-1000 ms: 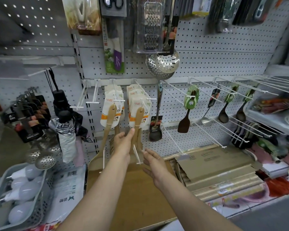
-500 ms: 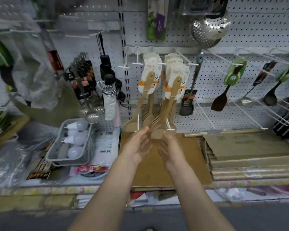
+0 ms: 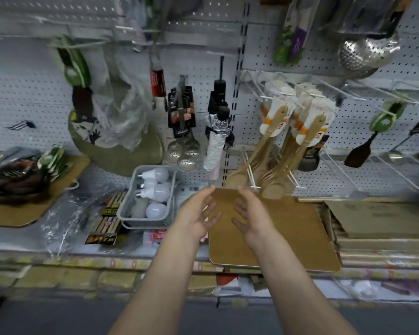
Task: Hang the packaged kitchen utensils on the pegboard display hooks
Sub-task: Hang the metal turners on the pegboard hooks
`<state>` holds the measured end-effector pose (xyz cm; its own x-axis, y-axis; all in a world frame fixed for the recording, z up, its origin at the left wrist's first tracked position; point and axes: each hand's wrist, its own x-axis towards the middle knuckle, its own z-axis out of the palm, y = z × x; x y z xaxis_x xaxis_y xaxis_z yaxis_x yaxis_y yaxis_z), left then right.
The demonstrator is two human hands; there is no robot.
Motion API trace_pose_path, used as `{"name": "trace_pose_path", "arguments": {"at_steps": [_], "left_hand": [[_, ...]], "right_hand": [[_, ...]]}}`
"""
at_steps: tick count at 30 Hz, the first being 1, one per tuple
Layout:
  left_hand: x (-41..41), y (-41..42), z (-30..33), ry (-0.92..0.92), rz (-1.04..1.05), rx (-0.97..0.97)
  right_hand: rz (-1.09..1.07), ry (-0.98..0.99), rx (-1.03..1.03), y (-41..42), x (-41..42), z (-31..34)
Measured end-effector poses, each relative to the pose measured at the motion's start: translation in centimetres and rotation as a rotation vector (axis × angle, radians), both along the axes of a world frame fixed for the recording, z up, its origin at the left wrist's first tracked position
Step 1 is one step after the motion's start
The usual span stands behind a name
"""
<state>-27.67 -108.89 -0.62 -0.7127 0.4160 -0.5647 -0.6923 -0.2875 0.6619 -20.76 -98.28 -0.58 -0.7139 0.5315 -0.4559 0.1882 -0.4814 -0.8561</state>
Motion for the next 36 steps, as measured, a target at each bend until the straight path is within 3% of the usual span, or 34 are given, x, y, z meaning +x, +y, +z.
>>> {"name": "trace_pose_path", "arguments": {"at_steps": [15, 24, 36], "left_hand": [[-14.8, -35.9, -0.7, 0.033, 0.351, -0.045], [-20.7, -47.8, -3.7, -0.042, 0.605, -0.039], [-38.7, -59.5, -1.5, 0.046, 0.636, -0.088]], "right_hand": [[0.329, -0.026, -0.032, -33.8, -18.7, 0.0], [0.49, -0.097, 0.008, -44.1, -27.8, -2.8], [0.579, -0.112, -0.084, -55.3, -48.2, -3.6]]}}
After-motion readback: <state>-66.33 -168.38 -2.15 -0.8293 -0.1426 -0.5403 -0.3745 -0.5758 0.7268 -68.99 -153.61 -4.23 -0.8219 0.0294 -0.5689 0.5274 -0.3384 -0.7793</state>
